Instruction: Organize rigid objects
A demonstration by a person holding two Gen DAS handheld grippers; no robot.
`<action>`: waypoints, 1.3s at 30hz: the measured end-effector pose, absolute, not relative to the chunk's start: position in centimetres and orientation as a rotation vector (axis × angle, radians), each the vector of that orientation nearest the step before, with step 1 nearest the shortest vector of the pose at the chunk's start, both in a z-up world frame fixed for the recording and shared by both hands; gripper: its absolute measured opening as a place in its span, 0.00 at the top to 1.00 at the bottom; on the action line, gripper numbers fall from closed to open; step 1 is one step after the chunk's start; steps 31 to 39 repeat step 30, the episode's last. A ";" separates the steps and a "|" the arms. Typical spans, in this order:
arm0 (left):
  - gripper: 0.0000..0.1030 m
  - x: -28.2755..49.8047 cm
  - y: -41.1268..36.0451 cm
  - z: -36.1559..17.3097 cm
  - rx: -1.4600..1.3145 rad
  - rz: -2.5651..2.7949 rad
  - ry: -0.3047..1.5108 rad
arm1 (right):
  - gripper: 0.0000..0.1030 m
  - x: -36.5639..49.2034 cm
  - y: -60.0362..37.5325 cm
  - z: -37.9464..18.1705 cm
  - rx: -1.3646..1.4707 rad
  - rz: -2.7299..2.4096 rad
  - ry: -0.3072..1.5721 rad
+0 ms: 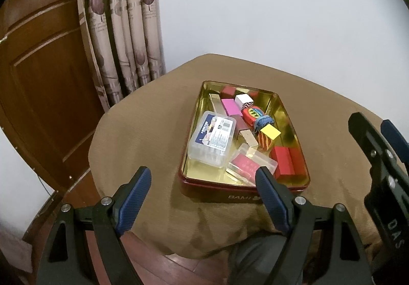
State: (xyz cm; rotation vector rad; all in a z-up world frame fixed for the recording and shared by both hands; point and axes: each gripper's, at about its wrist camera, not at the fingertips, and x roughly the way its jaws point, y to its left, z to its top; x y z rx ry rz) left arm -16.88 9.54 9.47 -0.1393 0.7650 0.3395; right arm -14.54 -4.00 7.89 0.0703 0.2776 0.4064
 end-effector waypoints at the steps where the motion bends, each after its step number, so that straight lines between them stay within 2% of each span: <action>1: 0.22 -16.8 9.6 9.4 -0.139 0.338 0.769 | 0.23 -14.6 -3.9 7.9 0.065 0.409 0.277; 6: 0.22 -16.8 9.4 9.1 -0.116 0.346 0.774 | 0.23 -14.6 -3.2 7.5 0.035 0.417 0.283; 9: 0.14 -16.8 9.3 8.9 -0.106 0.351 0.761 | 0.23 -14.6 -3.1 7.3 0.037 0.424 0.290; 15: 0.14 -17.1 8.8 9.0 -0.062 0.339 0.732 | 0.23 -14.6 -3.2 7.3 0.047 0.427 0.296; 21: 0.20 -17.0 9.0 8.9 -0.076 0.331 0.736 | 0.23 -14.6 -3.1 7.3 0.048 0.434 0.303; 28: 0.16 -17.3 9.2 9.3 -0.077 0.359 0.730 | 0.23 -14.8 -2.6 7.4 0.038 0.438 0.308; 39: 0.16 -17.3 9.2 9.4 -0.071 0.370 0.734 | 0.23 -14.8 -2.6 7.4 0.041 0.436 0.309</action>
